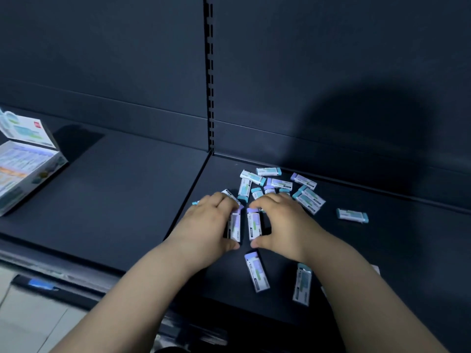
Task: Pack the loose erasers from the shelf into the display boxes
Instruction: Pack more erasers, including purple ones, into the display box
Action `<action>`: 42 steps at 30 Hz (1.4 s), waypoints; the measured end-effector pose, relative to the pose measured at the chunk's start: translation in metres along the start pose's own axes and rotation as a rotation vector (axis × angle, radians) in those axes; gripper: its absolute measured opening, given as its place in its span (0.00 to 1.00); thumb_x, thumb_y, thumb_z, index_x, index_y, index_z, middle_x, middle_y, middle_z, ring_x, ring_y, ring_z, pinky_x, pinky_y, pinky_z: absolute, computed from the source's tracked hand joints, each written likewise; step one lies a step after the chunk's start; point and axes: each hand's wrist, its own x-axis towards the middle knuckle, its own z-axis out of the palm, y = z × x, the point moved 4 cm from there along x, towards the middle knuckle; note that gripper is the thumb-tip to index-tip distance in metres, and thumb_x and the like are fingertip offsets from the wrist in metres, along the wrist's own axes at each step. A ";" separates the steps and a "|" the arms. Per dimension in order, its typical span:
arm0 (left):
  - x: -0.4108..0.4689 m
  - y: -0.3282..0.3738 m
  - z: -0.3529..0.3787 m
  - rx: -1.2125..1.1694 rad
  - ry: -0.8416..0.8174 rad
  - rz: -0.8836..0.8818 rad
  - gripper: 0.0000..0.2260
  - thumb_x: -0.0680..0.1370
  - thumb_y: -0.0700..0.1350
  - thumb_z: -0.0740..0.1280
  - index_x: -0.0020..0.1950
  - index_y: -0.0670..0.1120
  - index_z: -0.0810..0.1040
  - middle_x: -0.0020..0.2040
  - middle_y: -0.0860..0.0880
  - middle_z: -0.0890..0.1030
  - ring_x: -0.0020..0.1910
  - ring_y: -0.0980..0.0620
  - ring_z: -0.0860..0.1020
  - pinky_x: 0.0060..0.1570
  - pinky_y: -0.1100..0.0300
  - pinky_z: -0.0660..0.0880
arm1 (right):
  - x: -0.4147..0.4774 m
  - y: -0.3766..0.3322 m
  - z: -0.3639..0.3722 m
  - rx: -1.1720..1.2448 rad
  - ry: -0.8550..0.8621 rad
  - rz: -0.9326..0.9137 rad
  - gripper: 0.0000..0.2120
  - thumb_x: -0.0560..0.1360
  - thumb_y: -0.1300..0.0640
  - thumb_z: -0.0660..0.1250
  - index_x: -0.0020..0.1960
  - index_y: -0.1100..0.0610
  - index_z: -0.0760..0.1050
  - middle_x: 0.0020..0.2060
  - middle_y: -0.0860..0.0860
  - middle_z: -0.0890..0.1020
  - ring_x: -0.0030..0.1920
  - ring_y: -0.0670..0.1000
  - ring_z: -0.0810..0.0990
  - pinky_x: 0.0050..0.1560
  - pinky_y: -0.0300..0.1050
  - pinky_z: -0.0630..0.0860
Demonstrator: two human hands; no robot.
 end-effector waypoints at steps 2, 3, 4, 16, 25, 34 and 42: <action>-0.004 -0.002 -0.005 -0.006 0.057 0.037 0.28 0.69 0.54 0.72 0.66 0.53 0.65 0.61 0.56 0.68 0.62 0.54 0.65 0.62 0.59 0.63 | -0.003 -0.008 -0.004 0.002 0.038 0.010 0.32 0.65 0.48 0.74 0.65 0.50 0.66 0.62 0.45 0.70 0.64 0.47 0.63 0.64 0.40 0.61; -0.004 -0.004 -0.009 -0.003 0.079 0.059 0.28 0.69 0.55 0.72 0.66 0.54 0.65 0.61 0.56 0.68 0.62 0.54 0.65 0.62 0.60 0.63 | -0.004 -0.013 -0.006 -0.008 0.051 0.016 0.32 0.65 0.47 0.74 0.65 0.50 0.66 0.62 0.45 0.70 0.63 0.48 0.63 0.64 0.41 0.61; -0.005 -0.006 -0.013 0.006 0.098 0.083 0.29 0.70 0.55 0.71 0.68 0.54 0.64 0.62 0.57 0.68 0.62 0.55 0.65 0.62 0.60 0.62 | -0.003 -0.018 -0.008 -0.024 0.065 0.021 0.32 0.65 0.47 0.74 0.65 0.50 0.66 0.62 0.45 0.70 0.63 0.48 0.63 0.63 0.41 0.62; -0.029 -0.125 -0.070 0.155 0.233 0.321 0.27 0.57 0.48 0.77 0.55 0.44 0.79 0.47 0.49 0.80 0.43 0.47 0.79 0.45 0.55 0.76 | 0.051 -0.143 0.014 -0.057 0.247 0.064 0.31 0.68 0.47 0.71 0.68 0.49 0.65 0.60 0.44 0.69 0.60 0.46 0.64 0.64 0.42 0.64; -0.053 -0.217 -0.108 0.211 0.178 0.432 0.30 0.53 0.51 0.80 0.53 0.44 0.80 0.46 0.49 0.82 0.43 0.47 0.81 0.46 0.56 0.77 | 0.083 -0.233 0.047 -0.059 0.332 0.163 0.30 0.67 0.52 0.70 0.67 0.52 0.68 0.60 0.47 0.72 0.60 0.50 0.68 0.63 0.42 0.66; -0.089 -0.250 -0.118 0.174 0.186 0.417 0.29 0.55 0.52 0.77 0.54 0.46 0.80 0.48 0.52 0.81 0.45 0.51 0.80 0.46 0.59 0.76 | 0.089 -0.277 0.063 -0.010 0.276 0.181 0.33 0.69 0.48 0.71 0.70 0.51 0.64 0.64 0.44 0.70 0.64 0.46 0.63 0.67 0.39 0.60; -0.117 -0.291 -0.145 0.240 0.201 0.204 0.33 0.51 0.51 0.79 0.54 0.44 0.81 0.49 0.50 0.83 0.45 0.48 0.82 0.46 0.54 0.78 | 0.112 -0.307 0.069 0.049 0.232 0.050 0.32 0.71 0.45 0.68 0.71 0.47 0.60 0.67 0.40 0.67 0.66 0.41 0.59 0.68 0.35 0.55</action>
